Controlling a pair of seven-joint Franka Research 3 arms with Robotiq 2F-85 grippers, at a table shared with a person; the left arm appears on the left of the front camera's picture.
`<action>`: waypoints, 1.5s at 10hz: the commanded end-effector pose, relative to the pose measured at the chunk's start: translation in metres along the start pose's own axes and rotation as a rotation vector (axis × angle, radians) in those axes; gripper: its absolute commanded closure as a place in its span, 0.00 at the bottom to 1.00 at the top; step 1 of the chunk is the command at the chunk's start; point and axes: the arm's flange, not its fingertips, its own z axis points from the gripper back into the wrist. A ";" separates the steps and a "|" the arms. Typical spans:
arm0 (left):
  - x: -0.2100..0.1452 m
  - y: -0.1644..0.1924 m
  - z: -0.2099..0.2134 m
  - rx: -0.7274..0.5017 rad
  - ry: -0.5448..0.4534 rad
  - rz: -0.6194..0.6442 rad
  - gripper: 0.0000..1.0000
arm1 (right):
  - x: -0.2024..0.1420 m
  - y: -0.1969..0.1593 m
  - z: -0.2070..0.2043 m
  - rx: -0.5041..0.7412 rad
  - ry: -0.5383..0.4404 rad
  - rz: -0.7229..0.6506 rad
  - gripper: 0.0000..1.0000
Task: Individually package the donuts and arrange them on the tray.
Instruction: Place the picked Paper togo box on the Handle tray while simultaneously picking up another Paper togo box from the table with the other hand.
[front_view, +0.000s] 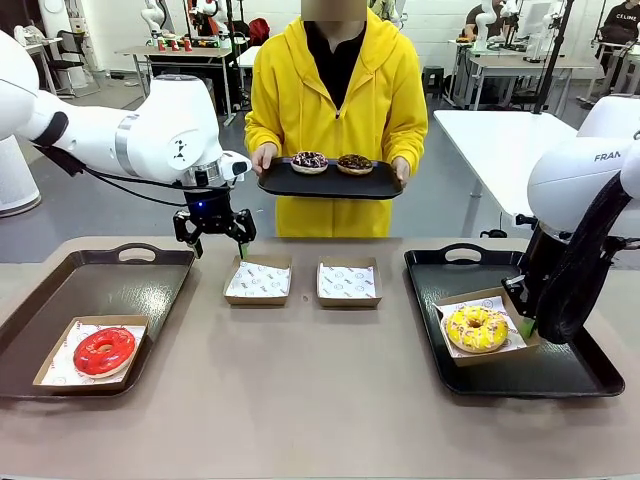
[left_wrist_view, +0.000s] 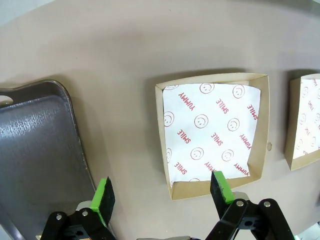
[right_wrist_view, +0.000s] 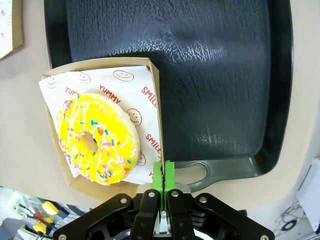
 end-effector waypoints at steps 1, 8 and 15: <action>0.000 0.000 0.000 0.000 0.001 0.000 0.00 | 0.000 0.000 0.000 0.000 0.000 0.000 0.99; 0.006 -0.001 -0.038 -0.014 0.036 0.068 0.00 | 0.007 -0.006 -0.026 -0.032 -0.012 -0.050 0.99; 0.012 -0.001 -0.059 -0.018 0.067 0.079 0.00 | 0.012 -0.007 -0.043 -0.036 0.024 -0.046 0.99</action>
